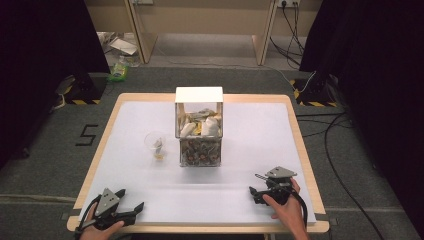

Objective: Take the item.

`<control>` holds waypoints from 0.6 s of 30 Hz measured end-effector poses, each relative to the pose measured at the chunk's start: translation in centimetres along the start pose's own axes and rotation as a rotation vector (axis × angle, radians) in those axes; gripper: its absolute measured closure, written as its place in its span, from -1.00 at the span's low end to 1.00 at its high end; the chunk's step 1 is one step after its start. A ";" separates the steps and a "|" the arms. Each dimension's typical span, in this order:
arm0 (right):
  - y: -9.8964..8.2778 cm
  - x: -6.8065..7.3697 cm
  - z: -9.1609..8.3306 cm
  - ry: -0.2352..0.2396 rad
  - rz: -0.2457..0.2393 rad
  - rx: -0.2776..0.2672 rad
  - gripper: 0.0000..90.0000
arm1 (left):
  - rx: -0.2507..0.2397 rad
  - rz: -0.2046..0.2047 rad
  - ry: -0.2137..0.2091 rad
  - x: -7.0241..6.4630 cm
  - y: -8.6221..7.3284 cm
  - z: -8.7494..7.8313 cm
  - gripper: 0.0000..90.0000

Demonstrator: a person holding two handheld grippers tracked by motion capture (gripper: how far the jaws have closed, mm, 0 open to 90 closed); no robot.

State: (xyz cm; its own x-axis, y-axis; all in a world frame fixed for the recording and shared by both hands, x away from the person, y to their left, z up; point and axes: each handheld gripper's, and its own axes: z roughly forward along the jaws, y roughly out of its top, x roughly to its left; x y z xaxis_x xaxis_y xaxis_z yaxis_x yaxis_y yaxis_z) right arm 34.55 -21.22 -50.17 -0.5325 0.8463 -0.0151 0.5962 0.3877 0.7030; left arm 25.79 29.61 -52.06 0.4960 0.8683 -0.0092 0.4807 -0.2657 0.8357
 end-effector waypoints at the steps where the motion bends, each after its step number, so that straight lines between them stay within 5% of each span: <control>1: 0.0 0.0 0.0 0.000 0.000 0.000 -0.99 | 0.000 0.000 0.000 0.0 0.0 0.0 -0.66; 6: 0.0 0.0 0.0 0.000 0.002 -0.001 -0.99 | 0.013 0.038 0.006 -0.5 -0.1 -0.6 -0.65; 11: 0.0 0.0 0.0 -0.001 0.000 0.000 -0.99 | -0.003 -0.009 -0.013 -0.3 -0.7 -0.7 -0.64; 18: 0.0 0.0 0.0 -0.002 0.001 0.000 -0.99 | -0.021 -0.010 -0.021 -0.2 -0.9 -0.7 -0.65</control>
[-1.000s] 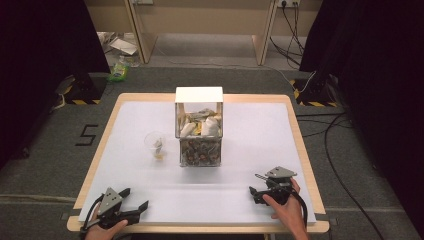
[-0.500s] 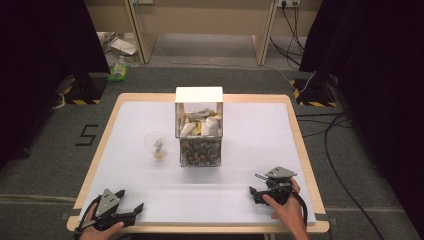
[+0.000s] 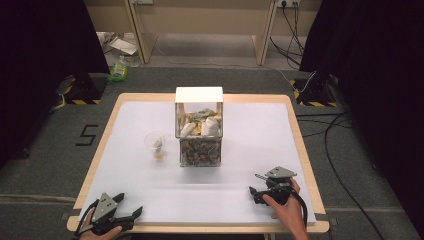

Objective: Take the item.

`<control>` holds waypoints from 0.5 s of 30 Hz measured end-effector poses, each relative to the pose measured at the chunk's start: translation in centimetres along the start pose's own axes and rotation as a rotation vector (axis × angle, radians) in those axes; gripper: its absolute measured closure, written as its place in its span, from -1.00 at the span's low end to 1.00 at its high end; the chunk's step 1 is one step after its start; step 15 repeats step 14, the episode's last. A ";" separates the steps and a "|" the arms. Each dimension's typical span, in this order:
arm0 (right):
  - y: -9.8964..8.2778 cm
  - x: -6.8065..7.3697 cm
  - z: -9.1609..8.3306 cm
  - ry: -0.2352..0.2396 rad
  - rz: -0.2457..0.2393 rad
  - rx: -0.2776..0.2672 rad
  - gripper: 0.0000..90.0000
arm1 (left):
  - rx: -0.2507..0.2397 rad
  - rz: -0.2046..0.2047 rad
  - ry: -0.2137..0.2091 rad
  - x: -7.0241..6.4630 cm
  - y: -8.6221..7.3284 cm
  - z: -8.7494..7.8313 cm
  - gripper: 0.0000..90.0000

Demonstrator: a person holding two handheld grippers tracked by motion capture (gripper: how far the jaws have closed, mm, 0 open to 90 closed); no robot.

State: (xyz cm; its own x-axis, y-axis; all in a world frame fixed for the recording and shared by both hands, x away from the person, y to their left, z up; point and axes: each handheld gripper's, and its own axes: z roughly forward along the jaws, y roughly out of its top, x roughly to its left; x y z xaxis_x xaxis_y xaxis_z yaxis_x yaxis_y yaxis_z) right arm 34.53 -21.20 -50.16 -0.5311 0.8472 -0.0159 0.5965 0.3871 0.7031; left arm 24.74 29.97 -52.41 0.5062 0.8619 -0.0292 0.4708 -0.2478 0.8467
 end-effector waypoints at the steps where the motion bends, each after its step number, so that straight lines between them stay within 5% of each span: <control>1: 0.0 0.0 0.0 0.000 0.000 0.000 -0.99 | -0.001 -0.001 -0.001 0.0 0.0 0.0 -0.65; 15: 0.0 0.0 0.0 0.000 0.000 0.000 -0.99 | -0.005 -0.005 -0.001 0.0 -0.1 0.0 -0.64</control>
